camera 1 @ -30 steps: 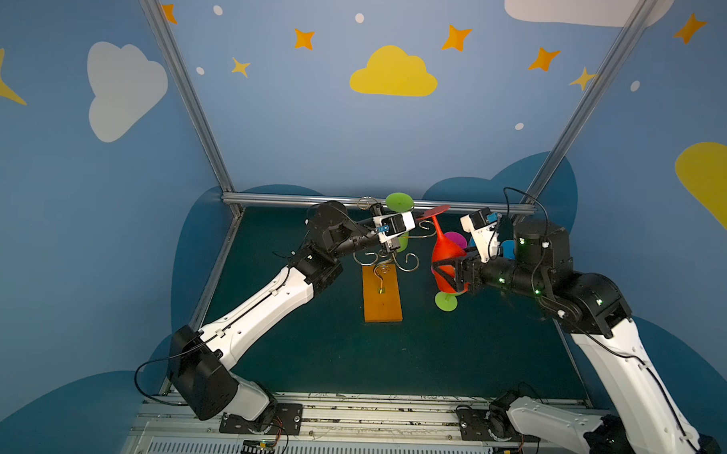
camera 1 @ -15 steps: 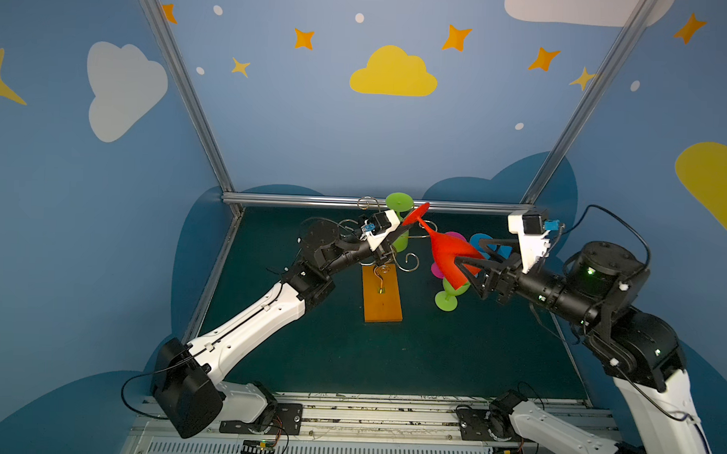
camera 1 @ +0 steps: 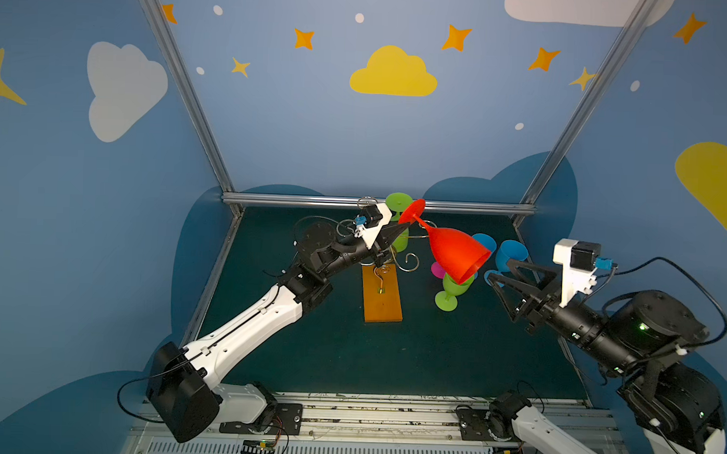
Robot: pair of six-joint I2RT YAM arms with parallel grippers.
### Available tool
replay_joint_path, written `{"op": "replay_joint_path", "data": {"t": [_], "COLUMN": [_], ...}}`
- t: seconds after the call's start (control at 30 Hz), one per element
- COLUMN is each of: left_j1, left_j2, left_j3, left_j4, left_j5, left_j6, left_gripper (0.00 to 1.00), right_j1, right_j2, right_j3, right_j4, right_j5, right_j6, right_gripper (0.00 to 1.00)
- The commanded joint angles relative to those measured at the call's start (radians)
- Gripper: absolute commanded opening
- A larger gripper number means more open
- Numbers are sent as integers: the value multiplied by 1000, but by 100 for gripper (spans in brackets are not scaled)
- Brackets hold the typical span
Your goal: Take the wine glass off the wine glass rack
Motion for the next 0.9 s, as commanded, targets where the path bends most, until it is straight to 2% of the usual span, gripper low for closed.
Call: {"op": "replay_joint_path", "data": {"t": [0.0,0.33,0.43,0.67,0.87], "left_j1": [2,3,4,10,20], "left_j2": [-23,-25,-21,-8,1], "left_j3": [8,4,4,13,25], "left_j4": [38,44,45,40,33], "left_j5": [18,68,85,94,78], "left_j6": [-34,-62,-70,-85,-99], "left_gripper": [3,3,3,3,4], "right_j1": [-5,-4,-4,-5,-5], "right_j2": [5,97,119,137,137], "right_j3": [-21,0,13,24,26], "right_j4": [-5,57,68,85,82], "right_j5": [42,53,37,-2,18], "right_j6": [13,-19,-27,-28,-27], "right_gripper": [59,51,39,2,0]}}
